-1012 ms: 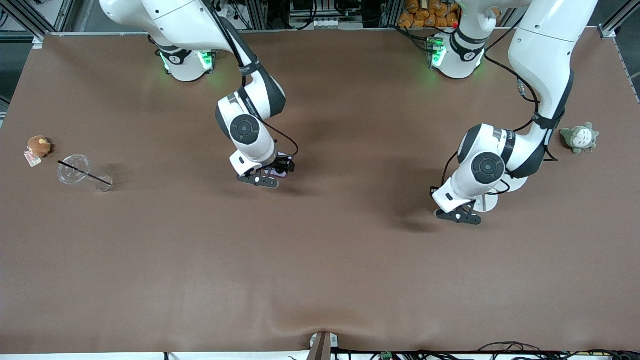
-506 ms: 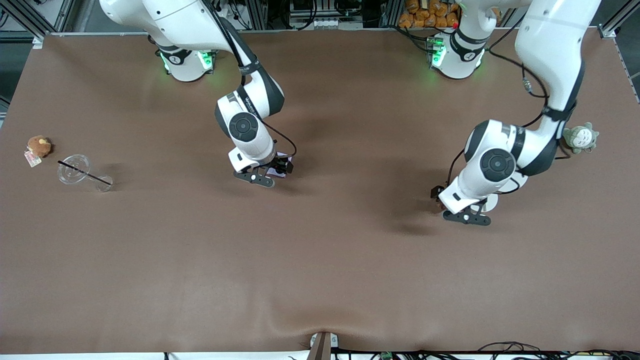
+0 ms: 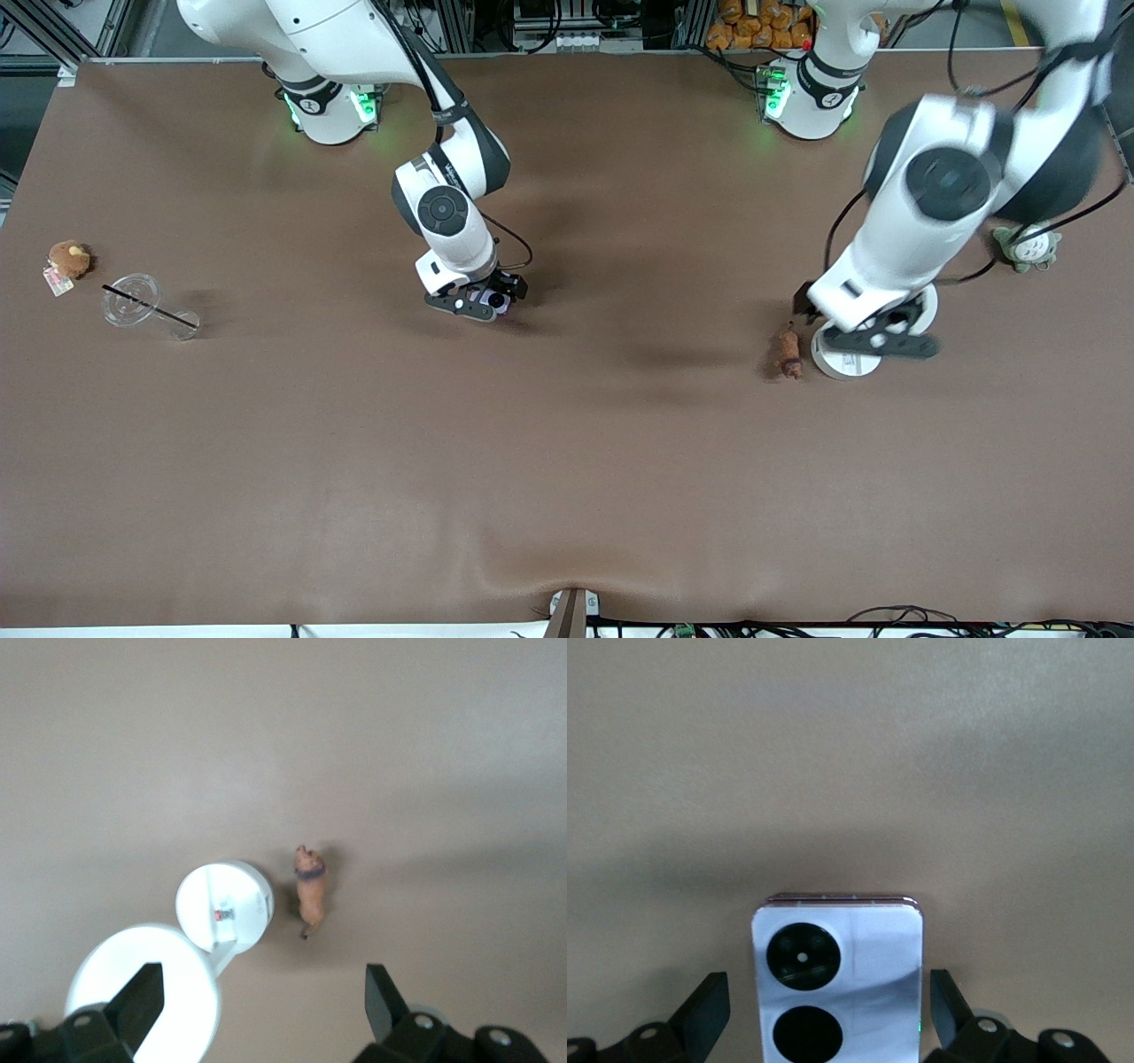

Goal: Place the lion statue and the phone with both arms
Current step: 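Carry the lion toward the white lamp while the right gripper grasps the phone, then open the left gripper beside the lamp while the right gripper lifts the phone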

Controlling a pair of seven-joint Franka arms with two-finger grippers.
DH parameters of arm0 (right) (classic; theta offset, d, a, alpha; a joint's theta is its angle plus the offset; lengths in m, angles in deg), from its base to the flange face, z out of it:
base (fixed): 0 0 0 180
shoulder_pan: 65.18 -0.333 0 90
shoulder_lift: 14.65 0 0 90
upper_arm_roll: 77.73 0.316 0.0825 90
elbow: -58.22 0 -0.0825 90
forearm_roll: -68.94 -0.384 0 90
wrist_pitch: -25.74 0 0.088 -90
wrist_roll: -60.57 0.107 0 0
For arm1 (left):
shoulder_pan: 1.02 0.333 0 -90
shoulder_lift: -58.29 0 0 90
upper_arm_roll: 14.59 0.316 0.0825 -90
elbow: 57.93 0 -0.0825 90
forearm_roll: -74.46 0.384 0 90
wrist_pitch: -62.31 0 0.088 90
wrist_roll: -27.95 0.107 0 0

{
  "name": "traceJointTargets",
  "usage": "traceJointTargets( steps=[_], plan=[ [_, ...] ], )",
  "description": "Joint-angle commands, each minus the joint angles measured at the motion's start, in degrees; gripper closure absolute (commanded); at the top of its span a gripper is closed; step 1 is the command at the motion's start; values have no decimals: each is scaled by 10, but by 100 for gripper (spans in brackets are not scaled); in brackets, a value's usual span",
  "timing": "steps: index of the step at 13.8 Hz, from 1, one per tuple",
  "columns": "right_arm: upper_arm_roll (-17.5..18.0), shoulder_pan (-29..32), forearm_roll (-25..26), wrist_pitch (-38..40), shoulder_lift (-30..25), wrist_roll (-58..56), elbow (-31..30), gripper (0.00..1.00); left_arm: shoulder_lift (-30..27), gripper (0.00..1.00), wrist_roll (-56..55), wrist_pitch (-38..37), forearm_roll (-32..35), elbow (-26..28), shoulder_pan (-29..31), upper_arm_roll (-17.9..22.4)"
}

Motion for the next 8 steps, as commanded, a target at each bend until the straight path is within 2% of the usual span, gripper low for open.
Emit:
traceJointTargets(
  steps=[1,5,6,8],
  plan=[
    [-6,-6,5,-13,-16,6,-23,0,10,0,-1,-110,-31,-118,5,-6],
    [-6,-9,6,-31,-9,10,-25,0,-35,0,1,-155,-39,-148,10,-6],
    [-6,-13,6,-43,-4,11,-29,0,-59,0,5,-157,-59,-145,13,4],
    [-6,-16,6,-63,-3,9,-40,0,-104,0,22,-166,-118,-117,7,48]
  ],
)
